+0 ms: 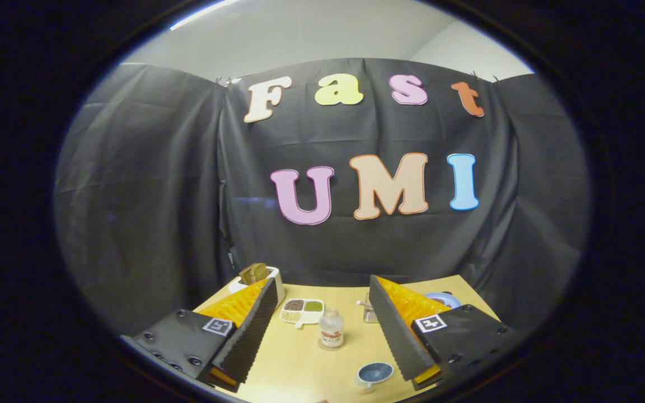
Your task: Take the bottle from table, then pour the juice into the cup, finally place the bottle on the coaster
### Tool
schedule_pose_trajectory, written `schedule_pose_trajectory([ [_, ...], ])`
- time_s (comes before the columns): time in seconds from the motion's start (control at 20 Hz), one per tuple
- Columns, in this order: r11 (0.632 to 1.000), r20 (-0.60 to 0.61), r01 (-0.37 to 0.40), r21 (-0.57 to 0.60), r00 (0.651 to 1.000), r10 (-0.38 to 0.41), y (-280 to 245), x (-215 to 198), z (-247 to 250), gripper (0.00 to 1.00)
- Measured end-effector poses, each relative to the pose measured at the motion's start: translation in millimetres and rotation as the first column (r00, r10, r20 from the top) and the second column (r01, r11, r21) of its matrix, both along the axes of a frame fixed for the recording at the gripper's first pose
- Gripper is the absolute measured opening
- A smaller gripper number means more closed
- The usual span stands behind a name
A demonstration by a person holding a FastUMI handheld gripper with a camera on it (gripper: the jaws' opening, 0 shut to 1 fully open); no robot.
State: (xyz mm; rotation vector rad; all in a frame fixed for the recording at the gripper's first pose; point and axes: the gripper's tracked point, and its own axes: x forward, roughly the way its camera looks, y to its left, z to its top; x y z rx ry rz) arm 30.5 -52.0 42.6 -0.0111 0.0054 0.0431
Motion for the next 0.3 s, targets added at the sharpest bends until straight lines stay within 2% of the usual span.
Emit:
schedule_pose_trajectory([
  [0.3,0.999,0.002,0.019,0.04,1.0,-0.019,-13,-7,0,1.0],
])
